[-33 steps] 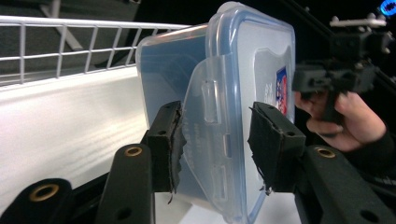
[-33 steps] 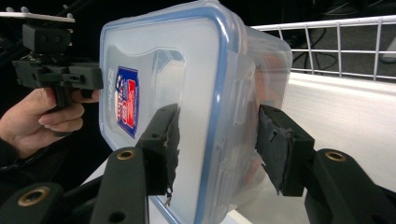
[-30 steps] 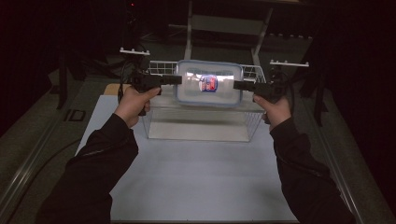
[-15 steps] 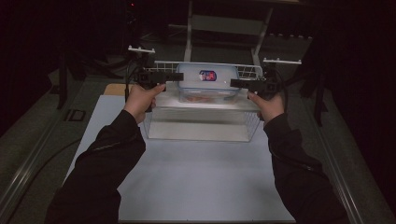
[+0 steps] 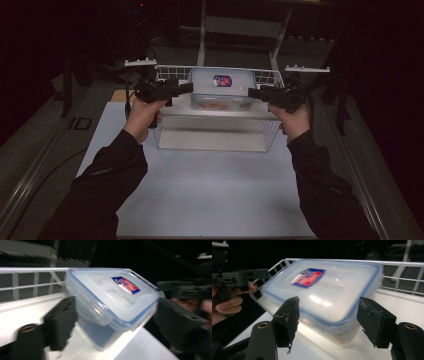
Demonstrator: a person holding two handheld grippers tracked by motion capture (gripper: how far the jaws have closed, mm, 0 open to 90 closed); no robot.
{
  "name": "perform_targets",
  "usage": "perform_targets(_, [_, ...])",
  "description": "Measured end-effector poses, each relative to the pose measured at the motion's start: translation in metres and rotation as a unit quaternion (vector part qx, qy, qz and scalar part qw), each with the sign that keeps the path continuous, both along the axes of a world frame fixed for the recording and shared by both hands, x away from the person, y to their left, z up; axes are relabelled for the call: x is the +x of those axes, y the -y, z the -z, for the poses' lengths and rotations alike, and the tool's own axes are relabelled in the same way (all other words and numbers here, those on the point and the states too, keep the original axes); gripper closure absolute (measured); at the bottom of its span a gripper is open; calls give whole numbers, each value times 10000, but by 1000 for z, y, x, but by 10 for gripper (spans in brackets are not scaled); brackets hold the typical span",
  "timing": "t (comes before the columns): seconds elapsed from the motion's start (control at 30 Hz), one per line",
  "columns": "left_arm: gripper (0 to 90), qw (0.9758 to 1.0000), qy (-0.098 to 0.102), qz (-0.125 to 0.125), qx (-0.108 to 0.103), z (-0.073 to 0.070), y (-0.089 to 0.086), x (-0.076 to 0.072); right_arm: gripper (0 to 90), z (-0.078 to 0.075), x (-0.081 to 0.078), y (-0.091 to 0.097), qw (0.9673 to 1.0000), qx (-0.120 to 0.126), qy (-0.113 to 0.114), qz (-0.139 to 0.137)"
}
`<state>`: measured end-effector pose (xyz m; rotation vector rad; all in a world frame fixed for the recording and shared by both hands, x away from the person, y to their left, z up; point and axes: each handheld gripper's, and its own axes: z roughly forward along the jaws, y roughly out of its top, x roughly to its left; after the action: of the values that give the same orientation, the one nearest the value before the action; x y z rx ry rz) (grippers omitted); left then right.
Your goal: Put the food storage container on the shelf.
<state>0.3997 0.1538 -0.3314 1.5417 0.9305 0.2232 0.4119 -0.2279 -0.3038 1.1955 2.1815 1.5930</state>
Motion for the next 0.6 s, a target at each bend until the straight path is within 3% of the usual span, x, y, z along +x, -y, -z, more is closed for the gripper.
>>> perform_targets(0.03, [134,9998,134,7,-113,2,1,-7,348,0,-4,-2,10000,29,62,-61])
perform_targets(0.13, [0,9993,359,126,25,7,9,-22,465,3,-17,-10,9993,9,208,-302])
perform_targets(0.2, [0,9982,517,239,200,11,15,-35,548,5,-24,-16,9987,-79,303,-406])
perform_targets(0.27, [0,9978,533,334,228,15,19,-46,630,8,-31,-23,9980,-188,347,-499])
perform_targets(0.3, [0,9978,533,334,228,15,19,-46,630,8,-31,-23,9980,-188,347,-499])
perform_targets(0.33, [0,9971,656,311,240,20,21,-57,660,10,-33,-27,9976,-233,363,-538])
perform_targets(0.37, [0,9964,742,262,311,23,22,-63,777,15,-36,-32,9974,-278,370,-552])
perform_targets(0.43, [0,9959,843,199,245,31,23,-73,877,22,-34,-38,9974,-375,283,-549])
perform_targets(0.6, [0,9963,813,85,277,53,28,-83,896,36,-24,-53,9968,-501,163,-598])
